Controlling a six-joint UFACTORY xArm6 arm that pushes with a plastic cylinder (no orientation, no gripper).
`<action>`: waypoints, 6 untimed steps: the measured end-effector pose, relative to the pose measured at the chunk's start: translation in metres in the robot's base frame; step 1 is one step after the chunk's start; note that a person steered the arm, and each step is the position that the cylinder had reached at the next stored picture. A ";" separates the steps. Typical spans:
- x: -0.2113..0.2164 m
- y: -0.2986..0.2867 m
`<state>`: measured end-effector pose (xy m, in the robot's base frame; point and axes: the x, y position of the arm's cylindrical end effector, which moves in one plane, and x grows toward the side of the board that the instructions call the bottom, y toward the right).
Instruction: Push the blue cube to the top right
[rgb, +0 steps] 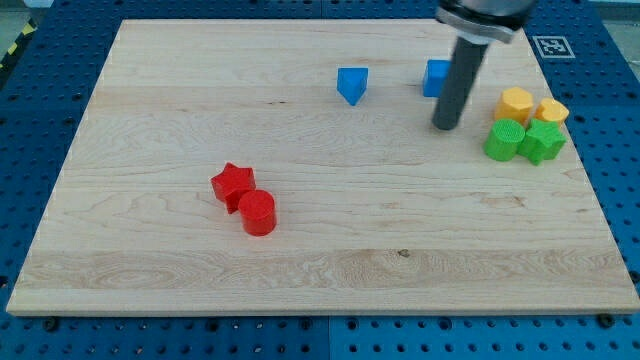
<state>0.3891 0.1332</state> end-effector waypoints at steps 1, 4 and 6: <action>-0.033 -0.011; -0.064 0.099; -0.025 0.097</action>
